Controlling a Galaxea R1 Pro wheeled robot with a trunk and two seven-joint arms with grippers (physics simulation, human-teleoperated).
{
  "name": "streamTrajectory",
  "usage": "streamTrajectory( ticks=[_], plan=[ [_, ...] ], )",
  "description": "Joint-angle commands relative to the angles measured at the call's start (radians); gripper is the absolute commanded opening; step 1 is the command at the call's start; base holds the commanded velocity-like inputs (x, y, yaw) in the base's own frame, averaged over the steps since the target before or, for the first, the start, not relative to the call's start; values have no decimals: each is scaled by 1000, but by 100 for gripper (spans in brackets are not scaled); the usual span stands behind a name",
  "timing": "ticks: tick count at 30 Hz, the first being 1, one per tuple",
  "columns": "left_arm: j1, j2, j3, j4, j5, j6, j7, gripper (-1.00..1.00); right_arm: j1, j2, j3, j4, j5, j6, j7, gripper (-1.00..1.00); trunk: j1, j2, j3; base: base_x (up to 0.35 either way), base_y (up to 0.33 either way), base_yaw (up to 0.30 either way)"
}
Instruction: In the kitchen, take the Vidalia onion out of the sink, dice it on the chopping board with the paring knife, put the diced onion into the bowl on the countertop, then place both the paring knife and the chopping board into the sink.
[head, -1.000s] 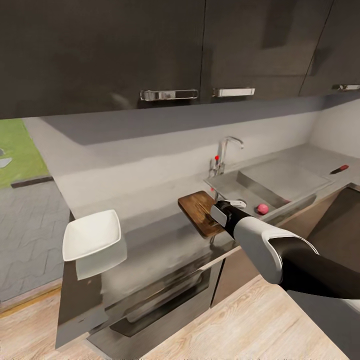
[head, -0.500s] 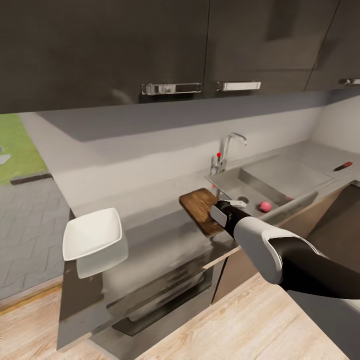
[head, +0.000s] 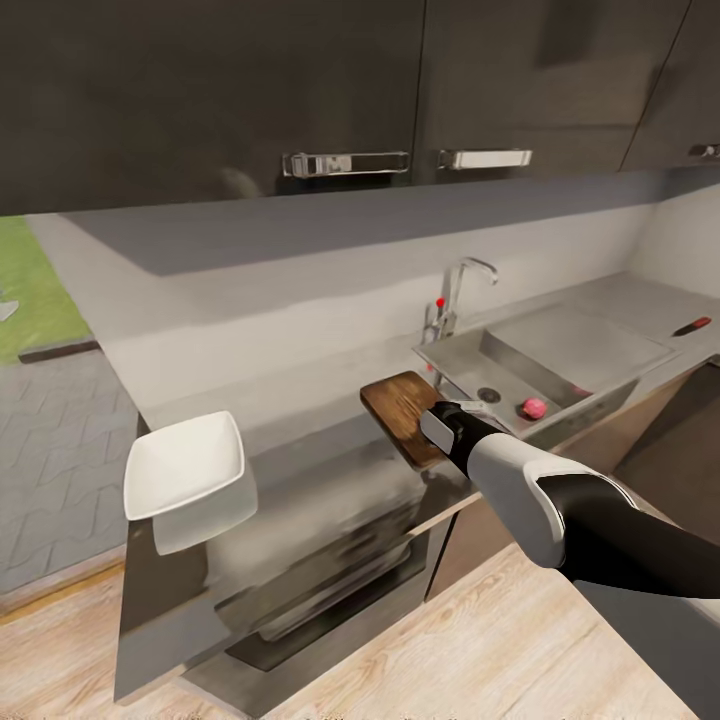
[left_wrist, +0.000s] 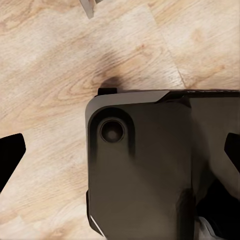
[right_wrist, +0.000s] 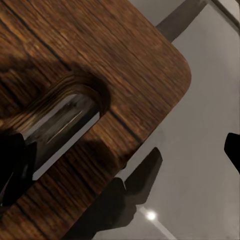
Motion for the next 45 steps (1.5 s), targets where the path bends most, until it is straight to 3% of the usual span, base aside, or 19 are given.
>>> streamTrajectory(
  ticks=[1, 39, 45],
  plan=[
    [0, 0, 0, -1, 0, -2, -1, 100, 0, 0, -1, -2, -2, 6, -4, 100, 0, -1, -3, 0, 0, 0],
    [0, -1, 0, -1, 0, -2, -1, 100, 0, 0, -1, -2, -2, 7, -3, 100, 0, -1, -22, 0, 0, 0],
    [0, -1, 0, -1, 0, -2, -1, 100, 0, 0, -1, -2, -3, 44, 0, 100, 0, -1, -27, 0, 0, 0]
  ],
)
